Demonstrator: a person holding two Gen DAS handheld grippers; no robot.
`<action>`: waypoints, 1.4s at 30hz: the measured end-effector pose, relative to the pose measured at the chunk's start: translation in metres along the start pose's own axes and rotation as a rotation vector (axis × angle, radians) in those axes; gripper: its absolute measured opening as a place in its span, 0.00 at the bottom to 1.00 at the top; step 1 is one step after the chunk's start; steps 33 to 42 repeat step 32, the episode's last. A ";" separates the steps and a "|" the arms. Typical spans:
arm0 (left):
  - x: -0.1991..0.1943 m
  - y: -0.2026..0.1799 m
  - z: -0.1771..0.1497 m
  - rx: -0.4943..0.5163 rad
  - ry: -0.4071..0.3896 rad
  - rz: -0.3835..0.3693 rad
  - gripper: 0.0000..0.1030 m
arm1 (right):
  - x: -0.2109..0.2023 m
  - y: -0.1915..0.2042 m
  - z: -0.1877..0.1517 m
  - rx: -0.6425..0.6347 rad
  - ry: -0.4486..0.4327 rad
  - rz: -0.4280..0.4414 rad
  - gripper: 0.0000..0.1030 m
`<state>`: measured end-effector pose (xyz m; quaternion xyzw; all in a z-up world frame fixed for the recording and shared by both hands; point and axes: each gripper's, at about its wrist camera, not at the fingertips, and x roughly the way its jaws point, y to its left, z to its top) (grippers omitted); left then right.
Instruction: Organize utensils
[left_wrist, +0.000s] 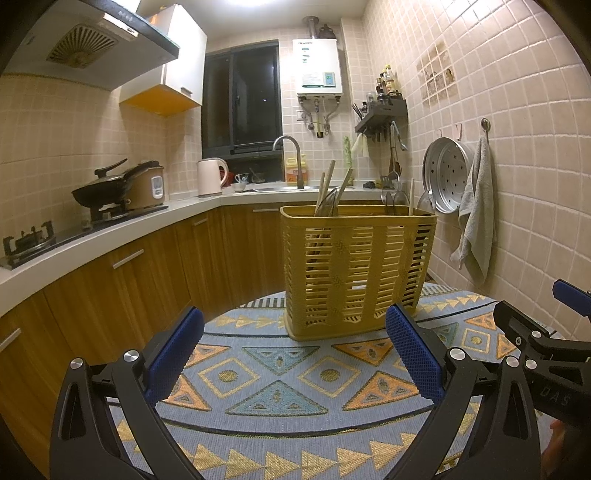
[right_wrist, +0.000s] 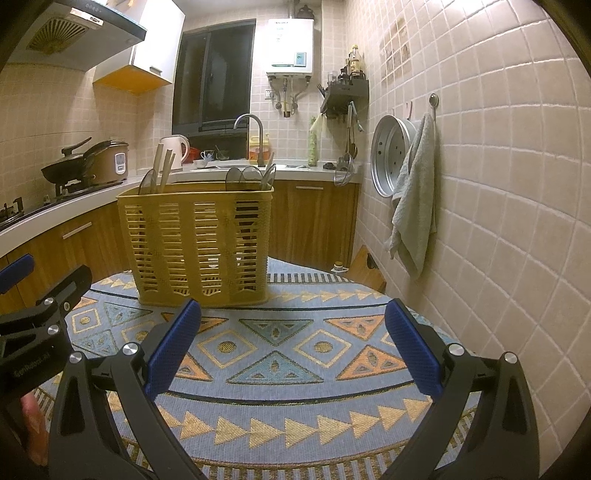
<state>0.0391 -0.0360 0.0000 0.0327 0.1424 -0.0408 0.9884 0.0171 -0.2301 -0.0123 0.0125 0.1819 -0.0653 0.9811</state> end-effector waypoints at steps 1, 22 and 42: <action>0.000 0.000 0.000 0.000 0.000 -0.001 0.93 | 0.000 0.000 0.000 -0.001 0.001 0.000 0.92; -0.006 0.005 -0.003 0.003 -0.035 -0.014 0.93 | 0.002 0.002 0.000 0.000 0.007 0.001 0.92; 0.000 0.025 0.001 -0.090 0.022 -0.037 0.93 | 0.002 0.002 0.000 0.000 0.007 -0.001 0.92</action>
